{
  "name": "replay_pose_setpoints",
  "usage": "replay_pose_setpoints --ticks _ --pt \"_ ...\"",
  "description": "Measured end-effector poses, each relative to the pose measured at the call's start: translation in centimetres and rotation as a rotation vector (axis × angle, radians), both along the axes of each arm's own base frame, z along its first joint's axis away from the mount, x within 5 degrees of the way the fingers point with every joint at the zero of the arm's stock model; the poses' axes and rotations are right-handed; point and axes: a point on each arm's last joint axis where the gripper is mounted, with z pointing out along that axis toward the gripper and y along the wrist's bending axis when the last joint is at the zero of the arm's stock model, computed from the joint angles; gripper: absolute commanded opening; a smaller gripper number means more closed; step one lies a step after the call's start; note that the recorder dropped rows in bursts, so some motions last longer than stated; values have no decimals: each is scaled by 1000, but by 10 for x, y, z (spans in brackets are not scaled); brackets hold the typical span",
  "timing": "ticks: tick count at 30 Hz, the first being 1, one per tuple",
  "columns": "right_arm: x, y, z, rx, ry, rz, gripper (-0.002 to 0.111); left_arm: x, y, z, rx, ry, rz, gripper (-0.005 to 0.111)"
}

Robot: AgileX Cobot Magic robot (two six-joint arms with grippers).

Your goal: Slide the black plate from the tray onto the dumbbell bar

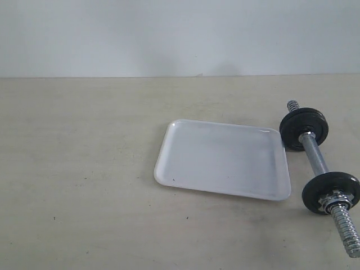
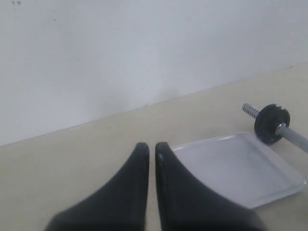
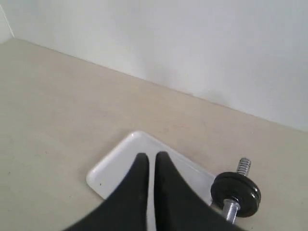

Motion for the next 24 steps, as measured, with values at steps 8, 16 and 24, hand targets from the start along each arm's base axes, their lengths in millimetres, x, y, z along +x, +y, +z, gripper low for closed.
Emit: replay_pose_setpoints --ticks 8,16,24 --pt "-76 -1 -21 -28 -130 36 0 -42 10 10 -31 -86 -84 4" --pt "-106 -4 -74 22 -265 -9 0 -66 13 7 -15 -84 -162 4" --pt "-90 -10 -118 38 -333 -90 0 -68 11 -5 9 -33 -190 4"
